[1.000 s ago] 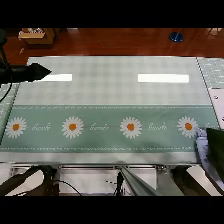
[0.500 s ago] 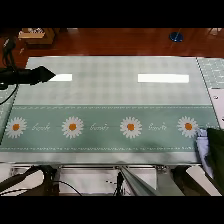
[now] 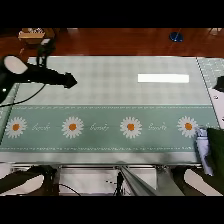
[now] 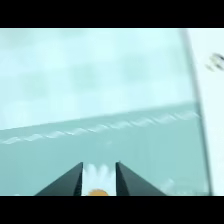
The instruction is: Fold the shirts.
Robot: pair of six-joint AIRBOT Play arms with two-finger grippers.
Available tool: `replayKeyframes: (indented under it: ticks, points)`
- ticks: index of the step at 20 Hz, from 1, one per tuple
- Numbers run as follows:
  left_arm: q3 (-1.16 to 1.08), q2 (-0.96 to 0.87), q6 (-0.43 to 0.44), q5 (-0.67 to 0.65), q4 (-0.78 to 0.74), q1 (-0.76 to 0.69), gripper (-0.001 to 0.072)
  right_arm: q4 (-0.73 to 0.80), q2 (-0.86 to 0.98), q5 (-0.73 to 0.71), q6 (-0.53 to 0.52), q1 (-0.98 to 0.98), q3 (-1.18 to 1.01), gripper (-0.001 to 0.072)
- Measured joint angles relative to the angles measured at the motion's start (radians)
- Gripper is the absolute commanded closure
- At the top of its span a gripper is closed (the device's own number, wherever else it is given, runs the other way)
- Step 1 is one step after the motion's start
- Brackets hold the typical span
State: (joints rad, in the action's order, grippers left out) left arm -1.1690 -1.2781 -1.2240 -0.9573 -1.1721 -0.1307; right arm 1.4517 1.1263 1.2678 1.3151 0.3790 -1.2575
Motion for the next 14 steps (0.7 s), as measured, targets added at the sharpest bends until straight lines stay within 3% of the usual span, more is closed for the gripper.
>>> replayKeyframes:
  ticks: [4, 9, 14]
  points:
    - [-0.005, -0.021, -0.174, 0.036, -0.269, -0.163, 0.0089, -0.002, 0.032, -0.066, -0.022, -0.150, 0.063, 0.0236]
    - [-0.007, -0.037, -0.362, 0.046, -0.391, -0.226, 0.0086, -0.012, 0.076, -0.151, -0.029, -0.226, 0.097, 0.0231]
    - [-0.007, -0.041, -0.427, 0.051, -0.422, -0.234, 0.0087, -0.037, 0.085, -0.220, -0.032, -0.241, 0.103, 0.0231]
